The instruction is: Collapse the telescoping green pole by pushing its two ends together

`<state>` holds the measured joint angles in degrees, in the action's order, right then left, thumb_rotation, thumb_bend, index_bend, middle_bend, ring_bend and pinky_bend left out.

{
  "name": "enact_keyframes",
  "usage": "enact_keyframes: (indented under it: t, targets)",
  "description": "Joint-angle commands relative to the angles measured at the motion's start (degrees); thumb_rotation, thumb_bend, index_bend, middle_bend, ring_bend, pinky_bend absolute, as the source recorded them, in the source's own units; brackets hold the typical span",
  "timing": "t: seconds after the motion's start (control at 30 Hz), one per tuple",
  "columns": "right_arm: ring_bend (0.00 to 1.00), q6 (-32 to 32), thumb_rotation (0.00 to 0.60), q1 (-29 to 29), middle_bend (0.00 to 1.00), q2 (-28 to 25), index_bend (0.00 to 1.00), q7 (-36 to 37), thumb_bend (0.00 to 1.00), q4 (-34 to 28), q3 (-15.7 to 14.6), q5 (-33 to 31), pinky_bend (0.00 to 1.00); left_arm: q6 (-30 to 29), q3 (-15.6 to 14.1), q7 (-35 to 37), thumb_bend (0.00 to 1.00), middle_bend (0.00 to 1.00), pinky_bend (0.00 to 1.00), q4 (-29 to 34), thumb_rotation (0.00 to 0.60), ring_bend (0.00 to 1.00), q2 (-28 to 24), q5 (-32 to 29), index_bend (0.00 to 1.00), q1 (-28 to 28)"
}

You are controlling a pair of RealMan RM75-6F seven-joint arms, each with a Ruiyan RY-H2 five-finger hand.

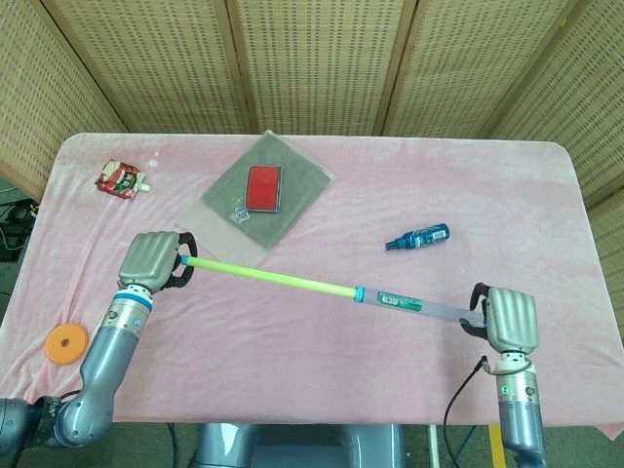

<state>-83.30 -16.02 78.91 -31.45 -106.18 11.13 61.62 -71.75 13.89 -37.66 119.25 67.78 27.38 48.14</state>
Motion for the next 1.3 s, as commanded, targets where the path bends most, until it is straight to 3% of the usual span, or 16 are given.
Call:
enact_keyframes:
  t: [0.03, 0.43, 0.67, 0.87, 1.0, 1.3]
  targets:
    - [1.0, 0.1, 0.6, -0.1, 1.0, 0.1, 0.81, -0.1, 0.4, 0.0, 0.2, -0.3, 0.94, 0.1, -0.1, 0.0, 0.76, 0.92, 0.75, 0.3, 0.6, 0.82, -0.4, 0.1, 0.85, 0.0]
    - [1.0, 0.4, 0.6, -0.5, 1.0, -0.5, 0.77, -0.5, 0.61, -0.9, 0.7, -1.7, 0.94, 0.5, -0.8, -0.1, 0.76, 0.92, 0.75, 0.7, 0.6, 0.82, -1.2, -0.6, 0.85, 0.5]
    - [1.0, 0.4, 0.6, -0.9, 1.0, -0.8, 0.77, -0.4, 0.61, -0.8, 1.0, -1.7, 0.93, 0.5, -1.1, -0.2, 0.76, 0.92, 0.75, 0.7, 0.6, 0.82, -1.5, -1.1, 0.85, 0.9]
    - [1.0, 1.1, 0.6, -1.0, 1.0, -1.3, 0.72, -0.4, 0.61, -1.4, 0.8, -2.3, 0.93, 0.4, -1.3, -0.3, 0.76, 0.92, 0.75, 0.9, 0.6, 0.82, -1.7, -1.5, 0.85, 1.1]
    - [1.0, 1.0, 0.6, -1.1, 1.0, -1.4, 0.78, -0.2, 0.62, -1.5, 0.9, -2.4, 0.93, 0.4, -1.5, -0.2, 0.76, 0.92, 0.75, 1.0, 0.6, 0.82, -1.9, -1.5, 0.85, 1.2]
    - [1.0, 0.5, 0.6, -2.6, 1.0, -0.9, 0.8, -2.5, 0.61, -2.4, 1.7, -1.6, 0.93, 0.5, -2.0, -0.3, 0.76, 0.92, 0.75, 1.5, 0.6, 0.82, -1.9, -1.0, 0.85, 1.4]
